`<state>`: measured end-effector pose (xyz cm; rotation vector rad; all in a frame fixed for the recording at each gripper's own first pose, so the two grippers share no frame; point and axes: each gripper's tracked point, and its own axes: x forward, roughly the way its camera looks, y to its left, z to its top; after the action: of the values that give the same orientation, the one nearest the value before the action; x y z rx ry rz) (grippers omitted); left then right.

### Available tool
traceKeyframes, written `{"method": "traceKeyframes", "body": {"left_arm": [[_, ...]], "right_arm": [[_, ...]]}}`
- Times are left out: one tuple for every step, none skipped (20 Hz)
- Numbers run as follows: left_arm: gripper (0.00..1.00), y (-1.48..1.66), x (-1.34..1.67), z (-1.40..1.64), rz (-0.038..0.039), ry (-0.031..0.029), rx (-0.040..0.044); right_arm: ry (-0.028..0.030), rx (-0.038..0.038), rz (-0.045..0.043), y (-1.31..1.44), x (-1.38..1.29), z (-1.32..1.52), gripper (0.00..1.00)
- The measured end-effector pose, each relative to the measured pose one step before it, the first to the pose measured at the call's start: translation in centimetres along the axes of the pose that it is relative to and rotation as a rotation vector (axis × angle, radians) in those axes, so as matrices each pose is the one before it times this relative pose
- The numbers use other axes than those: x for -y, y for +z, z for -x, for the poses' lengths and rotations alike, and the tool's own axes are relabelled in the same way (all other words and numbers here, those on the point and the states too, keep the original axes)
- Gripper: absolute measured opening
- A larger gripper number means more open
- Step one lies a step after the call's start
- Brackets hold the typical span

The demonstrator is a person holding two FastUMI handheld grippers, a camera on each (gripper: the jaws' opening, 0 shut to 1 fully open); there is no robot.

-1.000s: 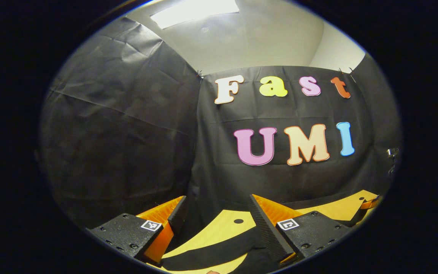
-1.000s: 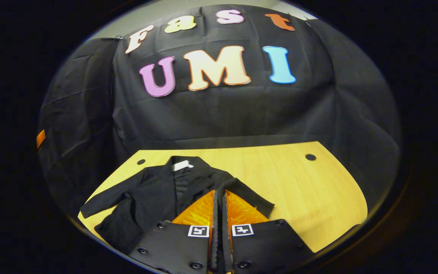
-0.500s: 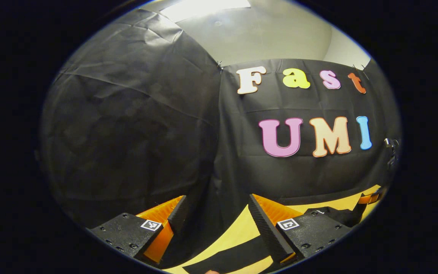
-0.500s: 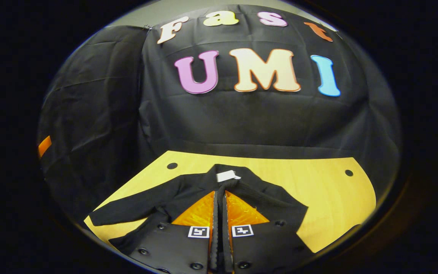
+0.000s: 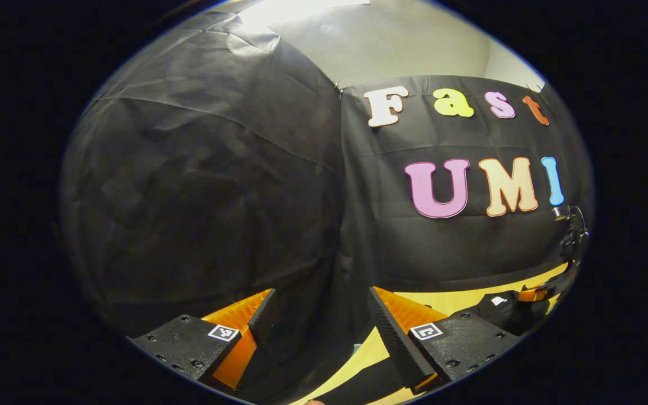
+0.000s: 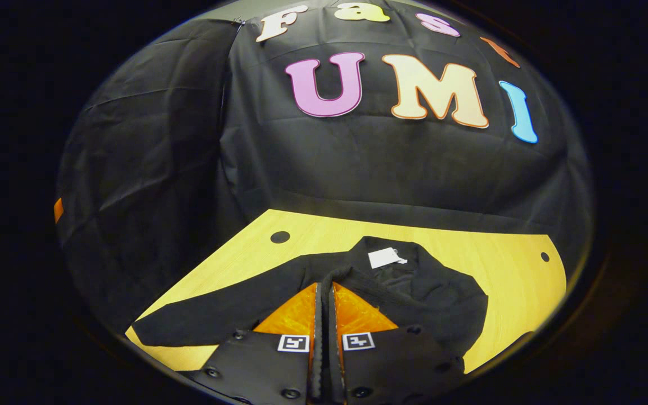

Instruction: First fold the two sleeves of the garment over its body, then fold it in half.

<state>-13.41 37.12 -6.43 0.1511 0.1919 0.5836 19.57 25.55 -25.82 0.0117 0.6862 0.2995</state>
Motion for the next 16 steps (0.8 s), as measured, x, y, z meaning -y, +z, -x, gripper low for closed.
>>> {"method": "traceKeyframes", "body": {"left_arm": [[0.95,-0.663,-0.353,-0.002,0.00460,0.00498,-0.01647],[0.95,-0.598,-0.418,-0.029,0.00486,0.00532,-0.01433],[0.95,-0.530,-0.260,-0.024,0.00570,0.00349,-0.01385],[0.95,-0.583,-0.242,-0.075,0.00442,0.00254,-0.01346],[0.96,-0.486,-0.214,-0.037,0.00334,0.00047,-0.01066],[0.94,-0.741,-0.182,-0.117,0.00118,-0.00035,-0.01620],[0.95,-0.655,-0.085,-0.165,0.00214,-0.00240,-0.01672],[0.95,-0.509,0.054,-0.116,0.00350,-0.00224,-0.01444],[0.94,-0.434,0.161,0.010,0.00235,-0.00148,-0.00975],[0.95,-0.470,0.039,-0.050,-0.00175,-0.00138,-0.00504],[0.95,-0.326,0.248,-0.046,-0.00506,-0.00271,-0.00246],[0.94,-0.512,0.335,0.047,-0.00657,-0.00597,-0.00381],[0.94,-0.569,0.487,0.094,-0.00772,-0.00805,-0.00804],[0.95,-0.937,0.334,0.080,-0.00714,-0.00647,-0.01695],[0.95,-1.126,0.322,0.099,-0.00129,-0.00428,-0.02828],[0.94,-1.342,0.404,0.210,0.01011,-0.00732,-0.03855]], "right_arm": [[0.00143,-0.00202,0.00321,0.093,-0.584,-0.267,0.12],[-0.00162,0.00926,0.00232,0.284,-0.384,-0.315,0.14],[0.00830,0.01204,-0.00700,0.489,-0.506,0.032,0.14],[0.01815,0.02223,-0.01055,0.564,-0.565,0.081,0.42],[0.00012,0.02425,-0.00186,0.338,-0.239,0.514,0.70],[-0.00692,0.02433,0.00685,1.232,0.176,0.814,0.97],[-0.00744,0.02094,0.01086,0.563,0.406,0.603,0.95],[-0.00758,0.02775,0.00666,0.507,0.207,1.016,0.96],[-0.00655,0.03741,0.00200,0.831,0.364,1.087,0.97],[-0.00577,0.04091,0.00145,1.001,0.403,1.305,0.96],[-0.00509,0.04261,0.00301,0.901,0.505,1.418,0.96],[-0.00448,0.04069,0.00349,0.981,0.512,1.430,0.96],[-0.00274,0.04111,0.00451,0.809,0.479,1.464,0.94],[-0.00711,0.03589,0.00577,0.847,0.728,1.453,0.95],[-0.00424,0.03289,0.00441,0.625,0.642,1.375,0.96],[-0.00926,0.01727,-0.00176,0.271,0.787,1.409,0.95]]}}
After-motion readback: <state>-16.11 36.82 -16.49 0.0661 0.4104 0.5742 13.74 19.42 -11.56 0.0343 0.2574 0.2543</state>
